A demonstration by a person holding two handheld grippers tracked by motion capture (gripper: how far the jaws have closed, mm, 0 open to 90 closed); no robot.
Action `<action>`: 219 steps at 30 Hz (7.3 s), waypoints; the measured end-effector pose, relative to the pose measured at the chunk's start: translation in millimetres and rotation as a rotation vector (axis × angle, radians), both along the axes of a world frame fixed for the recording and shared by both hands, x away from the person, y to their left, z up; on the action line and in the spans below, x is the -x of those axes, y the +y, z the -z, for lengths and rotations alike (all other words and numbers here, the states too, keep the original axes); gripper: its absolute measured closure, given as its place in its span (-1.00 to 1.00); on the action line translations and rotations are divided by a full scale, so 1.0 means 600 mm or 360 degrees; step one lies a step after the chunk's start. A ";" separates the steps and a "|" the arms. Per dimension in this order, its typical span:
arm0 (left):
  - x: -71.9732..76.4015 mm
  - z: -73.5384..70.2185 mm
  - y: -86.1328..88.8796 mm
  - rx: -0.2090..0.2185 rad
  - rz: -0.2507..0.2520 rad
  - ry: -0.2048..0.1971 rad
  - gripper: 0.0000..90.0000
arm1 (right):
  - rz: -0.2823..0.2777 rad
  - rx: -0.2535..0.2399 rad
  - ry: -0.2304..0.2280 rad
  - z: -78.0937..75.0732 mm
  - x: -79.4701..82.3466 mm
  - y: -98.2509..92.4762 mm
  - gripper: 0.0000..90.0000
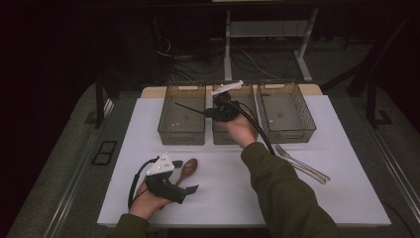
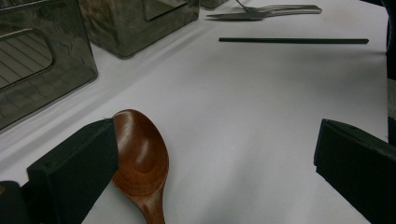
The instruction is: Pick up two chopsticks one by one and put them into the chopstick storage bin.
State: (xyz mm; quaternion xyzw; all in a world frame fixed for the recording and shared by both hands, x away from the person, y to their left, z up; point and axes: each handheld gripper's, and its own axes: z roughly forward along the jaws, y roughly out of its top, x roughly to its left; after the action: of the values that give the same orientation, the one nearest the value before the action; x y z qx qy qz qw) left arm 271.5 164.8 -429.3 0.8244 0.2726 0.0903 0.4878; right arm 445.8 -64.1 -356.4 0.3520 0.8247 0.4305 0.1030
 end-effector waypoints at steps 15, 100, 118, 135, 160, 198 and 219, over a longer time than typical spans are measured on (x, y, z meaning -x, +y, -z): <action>-0.001 -0.003 0.001 0.0008 0.0024 -0.0010 -1.00 | 0.0041 0.0113 0.0047 0.031 -0.045 0.080 0.88; 0.002 0.003 -0.002 -0.0015 -0.0007 0.0016 -1.00 | -0.0095 -0.0138 -0.0053 0.023 0.205 -0.294 -0.14; 0.003 0.004 -0.007 -0.0021 0.0007 0.0018 -1.00 | -0.0046 -0.0054 0.0083 0.085 0.284 -0.363 -0.02; 0.005 0.005 -0.005 -0.0038 0.0007 0.0015 -1.00 | -0.0077 0.0148 0.0176 0.121 0.336 -0.386 0.48; 0.005 0.007 -0.007 -0.0062 0.0014 0.0017 -1.00 | -0.0123 0.0372 0.0186 0.143 0.346 -0.376 0.87; 0.005 0.006 -0.007 -0.0070 0.0022 0.0010 -1.00 | -0.0080 -0.0009 0.0137 0.109 0.331 -0.411 0.88; 0.005 0.006 -0.008 -0.0061 0.0013 0.0010 -1.00 | -0.0060 -0.0161 0.0005 0.066 0.308 -0.412 0.88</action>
State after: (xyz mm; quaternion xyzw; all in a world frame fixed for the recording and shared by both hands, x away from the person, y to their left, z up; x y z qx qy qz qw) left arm 268.5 160.2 -432.8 0.8350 0.2689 0.0907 0.4714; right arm 261.0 -311.6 -396.1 0.3419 0.8085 0.4730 0.0755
